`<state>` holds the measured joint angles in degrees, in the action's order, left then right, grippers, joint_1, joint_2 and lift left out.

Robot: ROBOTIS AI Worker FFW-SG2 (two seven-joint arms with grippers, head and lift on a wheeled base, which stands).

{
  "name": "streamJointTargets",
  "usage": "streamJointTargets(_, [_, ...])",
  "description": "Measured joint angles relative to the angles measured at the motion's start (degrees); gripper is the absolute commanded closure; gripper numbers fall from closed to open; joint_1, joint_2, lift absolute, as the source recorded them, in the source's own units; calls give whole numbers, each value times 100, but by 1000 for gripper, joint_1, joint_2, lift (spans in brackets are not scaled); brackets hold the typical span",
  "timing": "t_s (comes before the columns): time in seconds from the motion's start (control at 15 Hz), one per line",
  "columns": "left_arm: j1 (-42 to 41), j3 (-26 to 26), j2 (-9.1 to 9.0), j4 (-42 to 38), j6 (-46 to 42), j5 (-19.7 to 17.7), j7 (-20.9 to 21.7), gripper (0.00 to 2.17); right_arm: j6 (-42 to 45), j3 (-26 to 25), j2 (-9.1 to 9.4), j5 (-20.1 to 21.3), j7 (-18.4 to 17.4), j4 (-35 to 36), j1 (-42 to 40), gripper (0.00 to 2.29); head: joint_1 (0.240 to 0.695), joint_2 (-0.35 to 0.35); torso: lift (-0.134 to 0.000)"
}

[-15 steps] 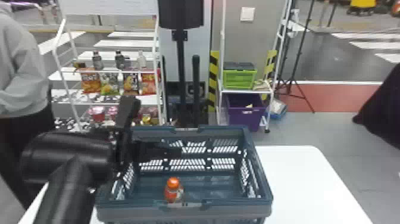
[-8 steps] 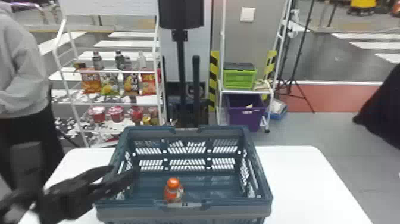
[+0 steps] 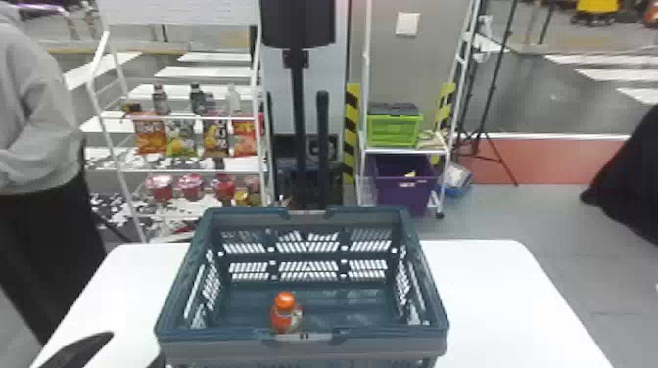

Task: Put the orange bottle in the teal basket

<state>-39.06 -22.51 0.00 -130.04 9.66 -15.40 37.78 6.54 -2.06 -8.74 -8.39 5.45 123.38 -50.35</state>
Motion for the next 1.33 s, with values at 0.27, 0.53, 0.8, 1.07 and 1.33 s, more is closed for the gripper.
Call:
streamJointTargets(0.27, [-516,682,0,837,-2057,460,-937,144,-8,84,-191,-67,0,45,39,127,499,0,0])
streamJointTargets(0.53, [-566,1585,0,1430,-2895,799,-2395,144,-41,159,-304,-107,0,78,123,127,499,0,0])
streamJointTargets(0.8, [-556,2045,0,1591,-3015,845,-2932,140,-111,250,-356,-106,0,45,221,127,499,0,0])
streamJointTargets(1.07, [-642,2058,0,1629,-3111,863,-2978,140,-228,314,-401,-99,-3,37,299,124,499,0,0])
streamJointTargets(1.33, [-719,2059,0,1655,-3132,901,-3005,137,-270,369,-462,-109,-9,70,306,124,499,0,0])
